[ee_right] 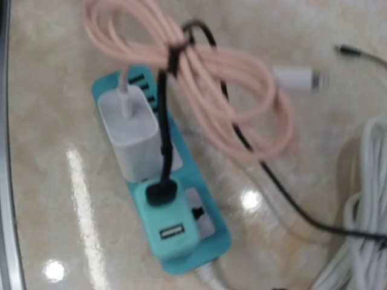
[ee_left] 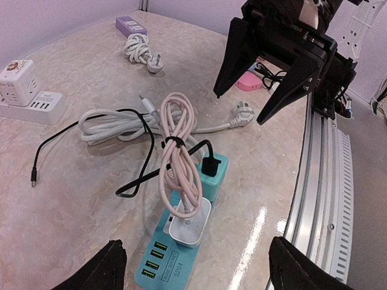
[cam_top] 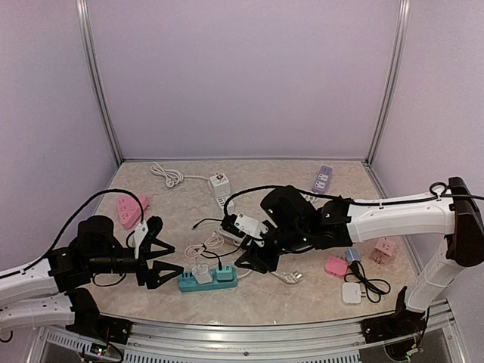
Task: Insert the plug
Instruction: Press the plug into the socket.
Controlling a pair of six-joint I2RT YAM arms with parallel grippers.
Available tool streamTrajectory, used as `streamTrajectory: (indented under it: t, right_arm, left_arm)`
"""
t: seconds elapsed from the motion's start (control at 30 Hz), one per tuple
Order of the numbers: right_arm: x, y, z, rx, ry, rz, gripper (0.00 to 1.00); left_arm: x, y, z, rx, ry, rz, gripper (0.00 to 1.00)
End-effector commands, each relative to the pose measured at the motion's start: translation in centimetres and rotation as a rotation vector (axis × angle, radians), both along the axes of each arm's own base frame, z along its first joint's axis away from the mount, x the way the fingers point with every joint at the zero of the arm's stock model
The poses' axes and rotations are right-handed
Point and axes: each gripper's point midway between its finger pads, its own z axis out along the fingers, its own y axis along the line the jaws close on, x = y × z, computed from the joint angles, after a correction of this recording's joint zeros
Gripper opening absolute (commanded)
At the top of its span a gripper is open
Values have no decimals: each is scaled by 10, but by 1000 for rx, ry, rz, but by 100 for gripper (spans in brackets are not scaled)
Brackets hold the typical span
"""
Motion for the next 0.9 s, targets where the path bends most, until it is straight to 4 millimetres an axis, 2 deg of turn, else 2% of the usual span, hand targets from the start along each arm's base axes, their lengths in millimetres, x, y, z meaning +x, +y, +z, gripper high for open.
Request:
streamTrajectory:
  t: [0.0, 0.4, 0.6, 0.77, 0.87]
  right_arm:
    - [3, -1, 20, 117, 15, -75, 52]
    - [0, -11, 6, 140, 21, -101, 52]
    - [-3, -5, -3, 121, -32, -12, 52]
    - [-7, 9, -11, 128, -71, 87, 51]
    - [-5, 18, -19, 125, -78, 112, 50]
  left_arm:
    - [3, 1, -2, -5, 8, 30, 79]
    - [9, 2, -3, 5, 4, 38, 79]
    - [9, -3, -13, 29, 19, 22, 73]
    - [-3, -17, -28, 99, -17, -64, 71]
    - [1, -28, -24, 137, -93, -96, 71]
